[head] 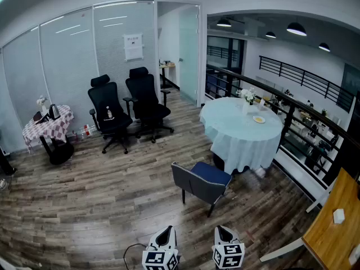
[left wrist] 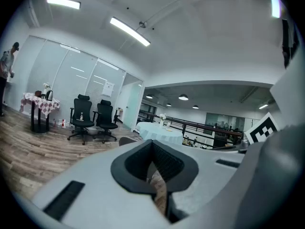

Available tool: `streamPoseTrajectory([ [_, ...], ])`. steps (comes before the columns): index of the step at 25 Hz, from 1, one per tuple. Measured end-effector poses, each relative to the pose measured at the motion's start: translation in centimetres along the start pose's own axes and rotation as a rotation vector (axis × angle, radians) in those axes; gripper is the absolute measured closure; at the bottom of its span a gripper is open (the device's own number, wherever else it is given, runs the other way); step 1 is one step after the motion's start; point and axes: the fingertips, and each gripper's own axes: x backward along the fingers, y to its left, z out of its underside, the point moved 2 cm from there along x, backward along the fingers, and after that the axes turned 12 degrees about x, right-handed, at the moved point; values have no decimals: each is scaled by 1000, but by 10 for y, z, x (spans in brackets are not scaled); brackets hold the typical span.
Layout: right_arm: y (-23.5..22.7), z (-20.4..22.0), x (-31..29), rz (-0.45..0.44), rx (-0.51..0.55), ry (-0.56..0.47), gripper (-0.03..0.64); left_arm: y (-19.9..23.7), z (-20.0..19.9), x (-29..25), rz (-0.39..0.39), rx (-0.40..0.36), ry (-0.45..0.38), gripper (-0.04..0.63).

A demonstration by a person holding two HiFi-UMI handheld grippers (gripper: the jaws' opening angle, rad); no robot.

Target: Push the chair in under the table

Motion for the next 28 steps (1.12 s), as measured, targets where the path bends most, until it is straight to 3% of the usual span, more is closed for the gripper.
streamPoseTrajectory([
  [7,4,0,-10,-9,2,13,601,13,-2,-5,-23,15,2,592],
  [16,11,-1,-19,-12,-52,-16,600,17,5,-8,5,6,30,592],
  [28,26,14,-37,33,-76,49,600,66,-2,-10,-22,10,45,592],
])
